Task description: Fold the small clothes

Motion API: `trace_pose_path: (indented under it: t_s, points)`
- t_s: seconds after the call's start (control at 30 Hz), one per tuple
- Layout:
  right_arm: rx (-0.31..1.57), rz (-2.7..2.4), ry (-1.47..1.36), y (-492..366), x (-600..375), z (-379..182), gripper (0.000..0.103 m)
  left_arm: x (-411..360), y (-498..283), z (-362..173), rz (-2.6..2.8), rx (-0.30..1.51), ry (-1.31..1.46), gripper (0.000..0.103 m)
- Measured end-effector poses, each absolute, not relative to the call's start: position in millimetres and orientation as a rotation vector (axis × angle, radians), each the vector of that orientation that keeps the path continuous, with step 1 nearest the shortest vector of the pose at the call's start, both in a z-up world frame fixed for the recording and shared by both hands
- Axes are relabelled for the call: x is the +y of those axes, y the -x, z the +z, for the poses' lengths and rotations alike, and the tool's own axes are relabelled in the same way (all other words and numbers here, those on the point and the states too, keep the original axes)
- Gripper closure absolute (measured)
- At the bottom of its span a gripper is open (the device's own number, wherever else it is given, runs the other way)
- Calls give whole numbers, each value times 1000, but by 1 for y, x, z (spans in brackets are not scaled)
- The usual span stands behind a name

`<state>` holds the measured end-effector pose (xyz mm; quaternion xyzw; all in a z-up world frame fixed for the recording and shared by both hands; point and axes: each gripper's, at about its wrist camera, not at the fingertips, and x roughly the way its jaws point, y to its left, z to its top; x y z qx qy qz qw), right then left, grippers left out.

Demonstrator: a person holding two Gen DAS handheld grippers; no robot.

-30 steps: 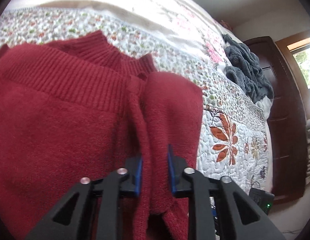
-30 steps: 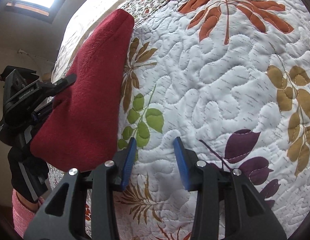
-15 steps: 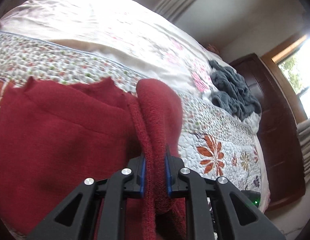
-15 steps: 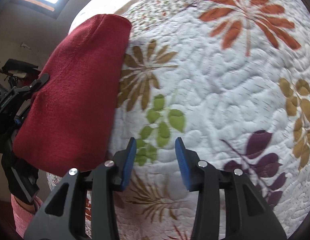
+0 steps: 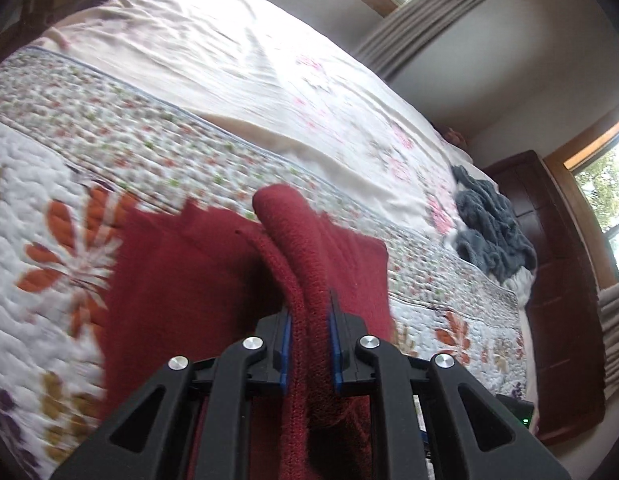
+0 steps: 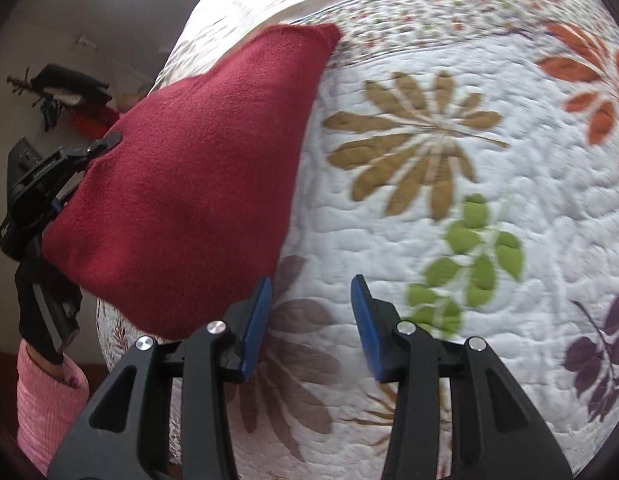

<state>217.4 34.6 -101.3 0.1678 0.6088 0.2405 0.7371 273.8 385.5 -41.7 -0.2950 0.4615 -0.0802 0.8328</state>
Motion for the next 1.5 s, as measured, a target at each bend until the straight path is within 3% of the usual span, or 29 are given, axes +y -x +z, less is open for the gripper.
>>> trace_pose_path:
  t_s: [0.5, 0.63, 0.8, 0.93, 1.1, 1.2, 1.27, 1.33, 1.5]
  points:
    - [1376, 634, -339, -215, 102, -105, 57, 464, -255, -107, -73, 1095, 599, 86]
    - [1390, 637, -307, -214, 113, -107, 57, 475, -248, -119, -62, 1095, 672, 74]
    - [1389, 642, -308, -215, 115, -108, 57, 478, -230, -97, -61, 1076, 630, 71]
    - [1394, 664, -341, -210, 111, -109, 53, 468, -203, -70, -81, 1048, 548, 57]
    - [1433, 683, -380, -206, 115, -119, 51, 447, -175, -57, -121, 1043, 510, 55]
    - [1466, 693, -420, -206, 118, -127, 52, 434, -171, -67, -111, 1069, 454, 58]
    - [1493, 682, -431, -209, 119, -130, 59, 431, -173, -79, -100, 1105, 459, 94]
    - [1490, 693, -419, -209, 119, -126, 77, 437, -174, -89, -102, 1117, 531, 94]
    - [1426, 740, -478, -205, 104, -99, 84, 460, -154, -83, -138, 1033, 696, 96]
